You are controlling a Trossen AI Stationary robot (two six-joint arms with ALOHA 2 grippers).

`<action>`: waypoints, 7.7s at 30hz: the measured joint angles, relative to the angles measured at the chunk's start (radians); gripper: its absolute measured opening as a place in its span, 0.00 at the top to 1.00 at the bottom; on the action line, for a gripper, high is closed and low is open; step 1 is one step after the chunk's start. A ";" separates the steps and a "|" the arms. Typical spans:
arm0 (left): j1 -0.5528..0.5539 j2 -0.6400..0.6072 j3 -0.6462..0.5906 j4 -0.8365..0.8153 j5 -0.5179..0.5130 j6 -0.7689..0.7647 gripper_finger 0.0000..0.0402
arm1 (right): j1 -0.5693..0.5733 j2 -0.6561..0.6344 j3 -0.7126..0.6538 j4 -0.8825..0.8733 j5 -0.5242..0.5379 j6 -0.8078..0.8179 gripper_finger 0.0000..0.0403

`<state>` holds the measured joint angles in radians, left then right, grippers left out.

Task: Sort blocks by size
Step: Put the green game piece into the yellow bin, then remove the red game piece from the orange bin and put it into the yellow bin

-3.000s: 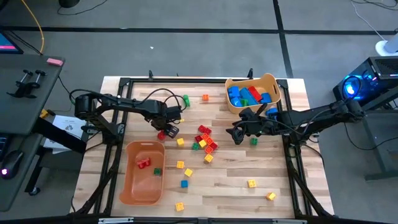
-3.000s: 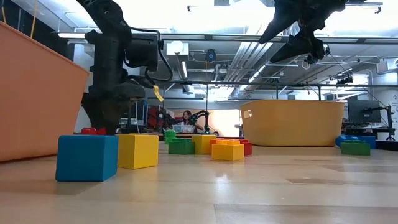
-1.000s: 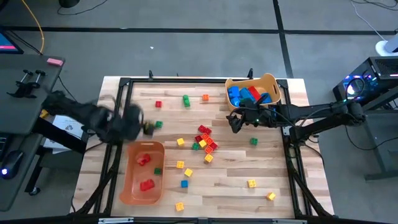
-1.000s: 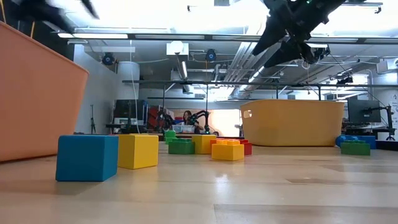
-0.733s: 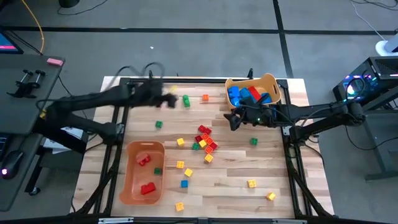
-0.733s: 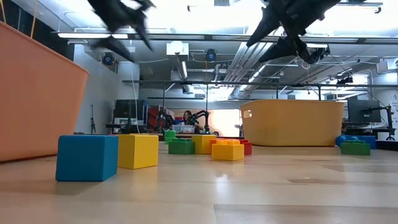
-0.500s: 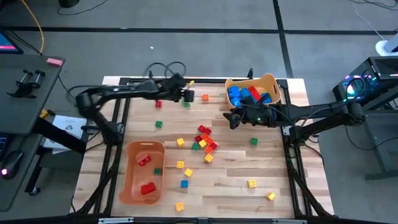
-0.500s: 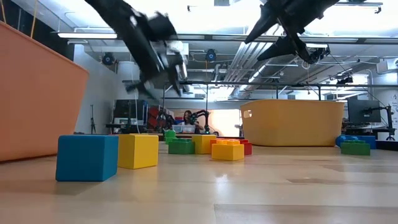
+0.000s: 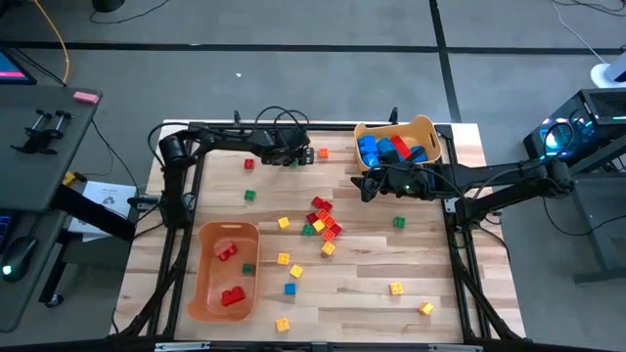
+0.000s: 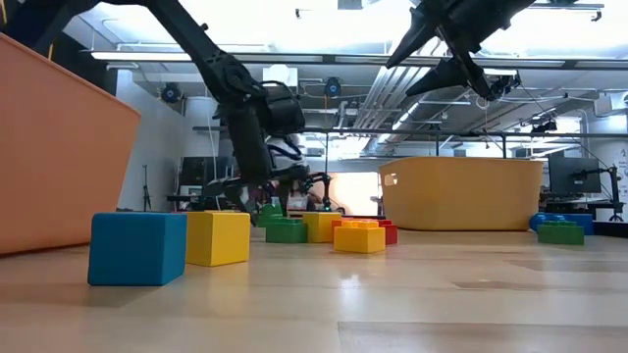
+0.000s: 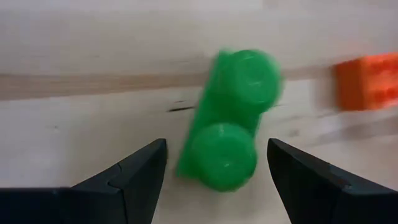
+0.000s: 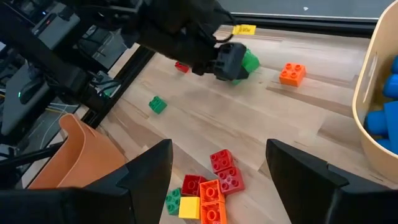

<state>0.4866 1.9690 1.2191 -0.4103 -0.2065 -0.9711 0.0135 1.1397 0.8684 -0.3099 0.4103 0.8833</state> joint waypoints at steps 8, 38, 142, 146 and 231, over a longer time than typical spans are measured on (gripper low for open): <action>0.000 0.028 0.005 0.014 -0.012 0.027 0.34 | 0.000 0.000 0.000 -0.001 -0.006 -0.003 0.36; -0.525 -0.616 -0.006 -0.367 -0.065 0.523 0.78 | -0.033 0.000 0.000 0.031 0.068 -0.073 0.36; -0.183 0.114 0.795 -0.471 0.344 0.761 0.19 | -0.164 -0.230 0.000 0.313 -0.057 -0.185 0.36; -0.321 -0.078 0.649 -0.546 0.246 0.773 0.19 | -0.164 -0.230 0.000 0.285 -0.060 -0.231 0.36; -1.011 -0.560 -0.314 -0.699 0.299 -0.147 0.98 | -0.164 -0.230 0.000 0.056 -0.036 -0.151 0.36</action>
<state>-0.5240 1.4086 0.9054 -1.1093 0.0920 -1.1181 -0.1509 0.9100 0.8684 -0.2535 0.3744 0.7326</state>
